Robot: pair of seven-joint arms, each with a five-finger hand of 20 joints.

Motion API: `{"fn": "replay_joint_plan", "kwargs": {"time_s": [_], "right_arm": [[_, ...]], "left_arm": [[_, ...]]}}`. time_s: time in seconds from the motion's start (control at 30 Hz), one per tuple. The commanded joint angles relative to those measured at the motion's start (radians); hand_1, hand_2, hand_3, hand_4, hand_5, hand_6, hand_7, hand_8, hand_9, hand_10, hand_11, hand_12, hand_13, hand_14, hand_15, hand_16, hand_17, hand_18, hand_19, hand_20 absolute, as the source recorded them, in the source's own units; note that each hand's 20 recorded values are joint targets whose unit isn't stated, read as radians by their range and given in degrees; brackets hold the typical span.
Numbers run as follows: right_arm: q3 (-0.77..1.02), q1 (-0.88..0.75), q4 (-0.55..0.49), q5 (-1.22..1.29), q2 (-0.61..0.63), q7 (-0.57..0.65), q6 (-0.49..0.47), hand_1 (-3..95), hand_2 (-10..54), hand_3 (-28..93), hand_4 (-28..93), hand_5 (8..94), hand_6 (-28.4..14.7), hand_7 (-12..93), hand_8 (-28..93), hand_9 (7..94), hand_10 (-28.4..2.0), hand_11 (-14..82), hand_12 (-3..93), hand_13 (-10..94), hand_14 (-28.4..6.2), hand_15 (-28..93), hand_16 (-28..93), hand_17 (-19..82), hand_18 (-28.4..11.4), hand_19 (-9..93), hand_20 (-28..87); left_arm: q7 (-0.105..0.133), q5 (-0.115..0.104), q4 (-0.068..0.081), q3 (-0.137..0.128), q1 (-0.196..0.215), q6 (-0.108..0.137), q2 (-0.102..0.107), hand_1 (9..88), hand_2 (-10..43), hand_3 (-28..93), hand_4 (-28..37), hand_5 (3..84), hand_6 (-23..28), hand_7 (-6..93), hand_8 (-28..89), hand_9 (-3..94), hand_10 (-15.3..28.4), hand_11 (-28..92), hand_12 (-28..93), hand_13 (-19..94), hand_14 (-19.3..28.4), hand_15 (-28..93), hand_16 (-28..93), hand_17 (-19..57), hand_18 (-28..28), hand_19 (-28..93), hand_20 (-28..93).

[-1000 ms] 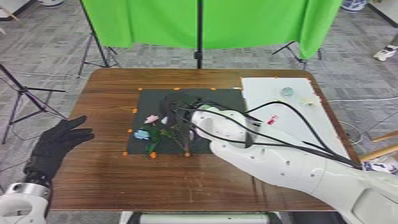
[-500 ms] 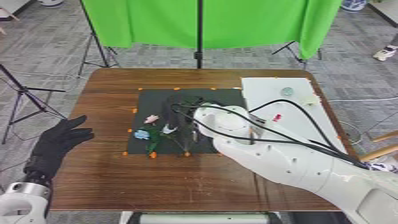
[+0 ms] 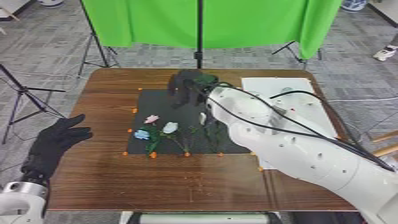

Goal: Arrange flowers

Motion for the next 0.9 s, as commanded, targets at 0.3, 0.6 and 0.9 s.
{"fn": "replay_joint_plan", "kwargs": {"time_s": [0.3, 0.6, 0.9], "right_arm": [[0.369, -0.094, 0.147, 0.03, 0.122, 0.305, 0.01, 29.0, -9.5, 62, -14, 56.4, -2.4, 10, -7, 62.9, -18.5, 8.6, 15.7, 84, -5.4, 54, 31, 52, -17.7, 92, 48], [0.365, -0.126, 0.247, 0.032, 0.118, 0.325, -0.077, 33.7, -9.5, 62, -13, 61.8, -0.6, 13, -8, 76.3, -14.9, 13.7, 18.9, 86, -5.5, 54, 31, 53, -18.2, 93, 47], [0.357, -0.169, 0.281, 0.017, 0.146, 0.343, -0.093, 35.4, -9.5, 63, -14, 63.9, 0.4, 15, -9, 79.4, -14.0, 16.0, 20.0, 87, -5.3, 55, 31, 54, -18.1, 93, 47]], "left_arm": [[-0.001, 0.024, -0.018, -0.01, 0.035, -0.003, -0.022, 15.7, 22.0, 67, -28.3, 45.9, 7.5, 5.6, -5, 49.8, 16.6, 18, 12, 42, 20.6, 22, 0, 11.3, 15.7, 20, 19], [-0.004, 0.026, -0.02, -0.014, 0.039, -0.008, -0.027, 15.7, 22.1, 66, -28.3, 45.9, 7.5, 5.6, -5, 49.9, 16.6, 18, 12, 42, 20.6, 22, 0, 11.3, 15.7, 20, 19], [-0.013, 0.028, -0.019, -0.01, 0.035, -0.015, -0.032, 15.8, 22.2, 66, -28.3, 45.9, 7.5, 5.6, -5, 49.7, 16.8, 18, 12, 42, 20.5, 22, 0, 11.1, 15.7, 20, 19]]}}
